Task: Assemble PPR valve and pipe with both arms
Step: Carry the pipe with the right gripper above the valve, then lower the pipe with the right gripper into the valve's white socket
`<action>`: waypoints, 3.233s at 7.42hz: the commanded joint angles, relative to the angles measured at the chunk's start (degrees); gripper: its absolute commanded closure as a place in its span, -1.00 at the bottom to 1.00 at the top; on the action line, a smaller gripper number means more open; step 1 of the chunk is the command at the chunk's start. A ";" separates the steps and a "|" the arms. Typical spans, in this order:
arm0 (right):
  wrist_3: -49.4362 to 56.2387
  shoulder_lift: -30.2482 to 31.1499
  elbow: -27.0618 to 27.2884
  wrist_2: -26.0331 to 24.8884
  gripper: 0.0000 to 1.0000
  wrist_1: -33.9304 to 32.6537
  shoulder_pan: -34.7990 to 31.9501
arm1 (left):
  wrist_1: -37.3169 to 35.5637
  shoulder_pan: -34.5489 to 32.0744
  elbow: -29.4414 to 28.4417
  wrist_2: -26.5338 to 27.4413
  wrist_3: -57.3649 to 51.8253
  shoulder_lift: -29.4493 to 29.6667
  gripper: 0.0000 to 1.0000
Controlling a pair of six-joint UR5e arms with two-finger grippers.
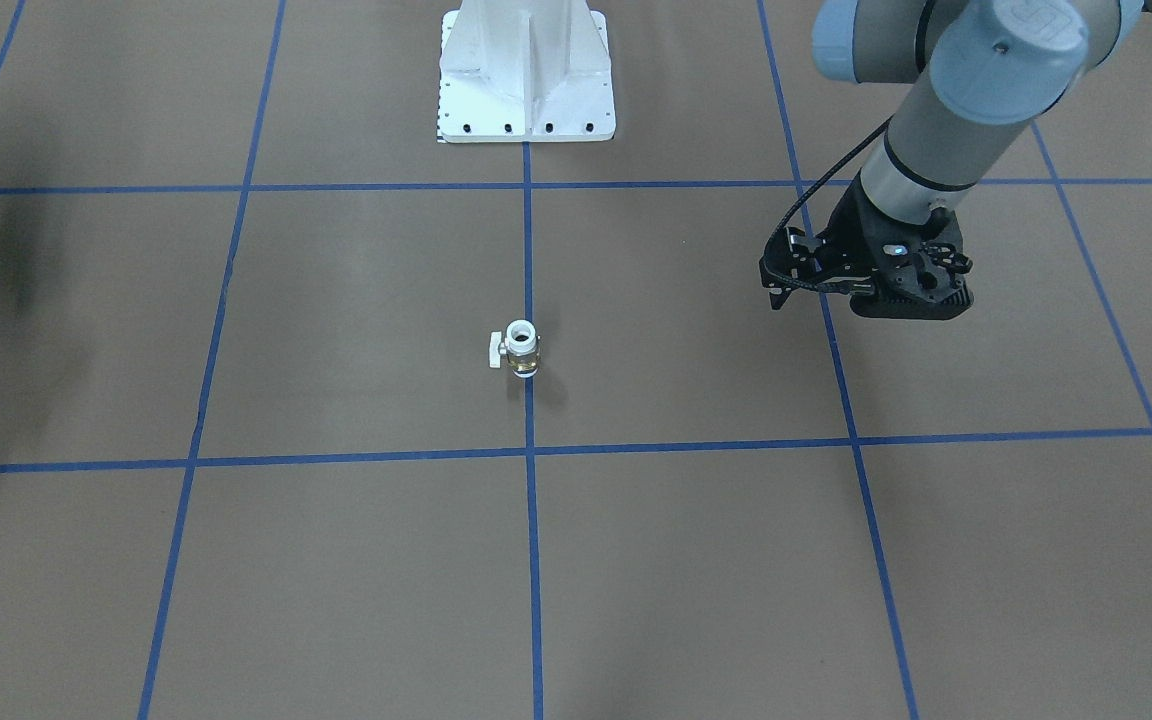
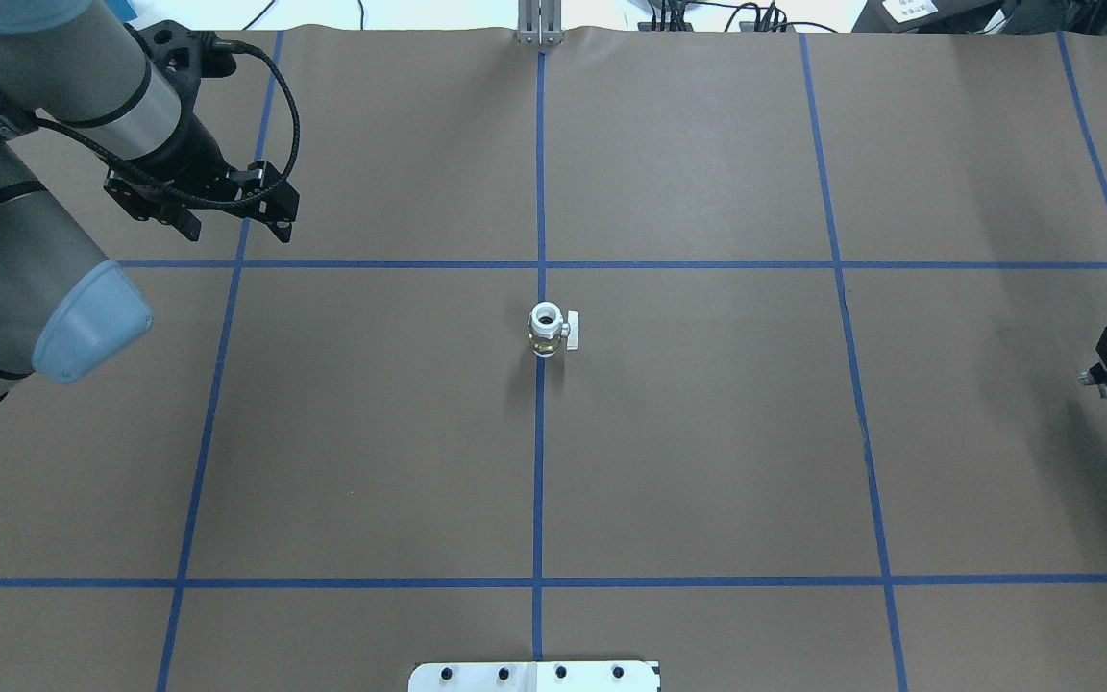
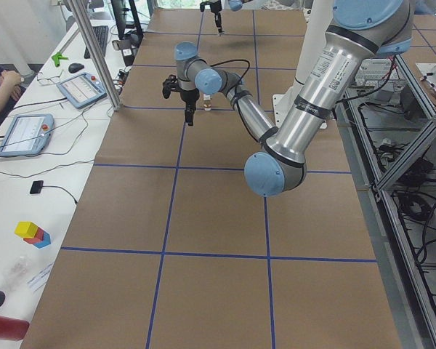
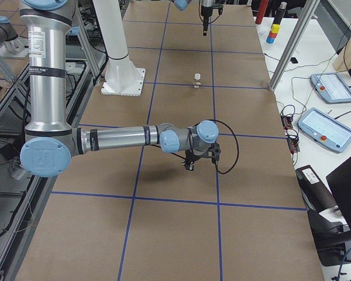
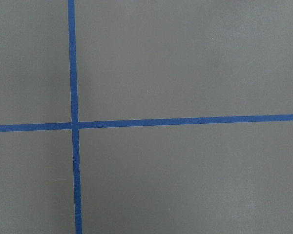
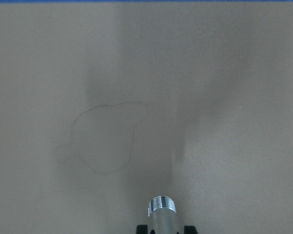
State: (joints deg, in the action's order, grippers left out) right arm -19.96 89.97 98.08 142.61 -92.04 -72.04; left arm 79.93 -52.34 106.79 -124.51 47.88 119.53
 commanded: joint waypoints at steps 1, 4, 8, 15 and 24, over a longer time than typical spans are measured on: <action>-0.17 -13.43 3.43 0.39 1.00 -22.37 -1.52 | -0.04 -0.04 0.26 0.06 -0.07 -0.09 -1.00; -10.82 -29.20 2.21 0.83 1.00 -35.57 1.62 | 0.32 -0.21 0.88 0.06 -4.35 -1.75 -1.00; -46.83 -42.83 -4.79 2.94 1.00 -23.25 13.65 | 1.46 -3.19 1.06 0.32 -15.59 -7.46 -1.00; -66.86 -51.65 -18.51 0.48 1.00 -2.51 25.97 | 1.72 -3.91 0.79 0.32 -16.77 -9.32 -1.00; -67.49 -52.78 -20.20 -2.33 1.00 -0.15 29.59 | 3.39 -3.82 -0.09 0.32 -16.86 -10.90 -1.00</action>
State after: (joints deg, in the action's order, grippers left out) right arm -87.37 38.11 78.74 140.67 -92.22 -42.50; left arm 83.30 -56.16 106.74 -124.19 31.03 108.65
